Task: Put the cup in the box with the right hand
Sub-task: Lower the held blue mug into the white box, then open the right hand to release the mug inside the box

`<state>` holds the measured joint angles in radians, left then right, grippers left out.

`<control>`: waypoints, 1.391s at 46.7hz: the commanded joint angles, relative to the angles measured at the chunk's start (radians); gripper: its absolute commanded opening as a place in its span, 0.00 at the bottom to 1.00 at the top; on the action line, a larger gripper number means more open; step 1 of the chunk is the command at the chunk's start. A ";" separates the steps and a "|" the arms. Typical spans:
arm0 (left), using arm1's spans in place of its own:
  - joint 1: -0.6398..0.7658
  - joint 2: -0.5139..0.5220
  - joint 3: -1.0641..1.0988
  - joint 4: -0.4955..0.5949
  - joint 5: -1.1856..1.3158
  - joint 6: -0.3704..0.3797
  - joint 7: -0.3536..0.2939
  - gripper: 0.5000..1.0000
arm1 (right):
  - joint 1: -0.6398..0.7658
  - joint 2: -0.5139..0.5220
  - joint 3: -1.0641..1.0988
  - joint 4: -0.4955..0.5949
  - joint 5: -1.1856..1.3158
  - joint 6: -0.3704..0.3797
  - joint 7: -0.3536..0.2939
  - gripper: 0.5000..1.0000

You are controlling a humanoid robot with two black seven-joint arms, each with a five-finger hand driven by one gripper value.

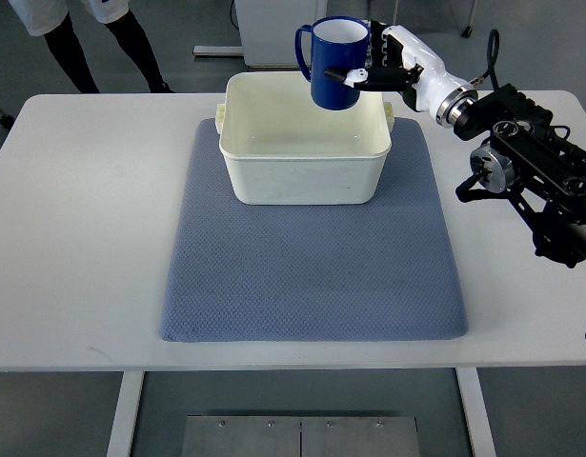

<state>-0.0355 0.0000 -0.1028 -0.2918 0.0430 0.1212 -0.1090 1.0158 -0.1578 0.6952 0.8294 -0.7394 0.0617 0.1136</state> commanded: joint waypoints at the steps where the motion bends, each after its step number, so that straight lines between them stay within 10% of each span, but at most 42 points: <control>1: 0.000 0.000 0.000 0.000 0.000 0.000 0.000 1.00 | -0.014 0.017 -0.002 -0.018 0.000 -0.019 0.011 0.00; 35: 0.000 0.000 0.000 0.000 0.000 0.000 0.000 1.00 | -0.055 0.087 -0.059 -0.065 0.002 -0.091 0.040 0.00; 38: 0.000 0.000 0.000 0.000 0.000 0.000 0.000 1.00 | -0.055 0.087 -0.059 -0.065 0.002 -0.089 0.041 0.27; 44: 0.000 0.000 0.000 0.000 0.000 0.000 0.000 1.00 | -0.055 0.089 -0.059 -0.065 0.003 -0.089 0.051 0.51; 58: 0.000 0.000 0.000 0.000 0.000 0.000 0.000 1.00 | -0.054 0.093 -0.059 -0.061 0.003 -0.091 0.051 0.93; 65: 0.000 0.000 0.000 -0.001 0.000 0.000 0.000 1.00 | -0.052 0.093 -0.059 -0.059 0.005 -0.089 0.051 0.98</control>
<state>-0.0355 0.0000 -0.1028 -0.2916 0.0430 0.1212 -0.1089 0.9616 -0.0644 0.6366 0.7685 -0.7350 -0.0280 0.1642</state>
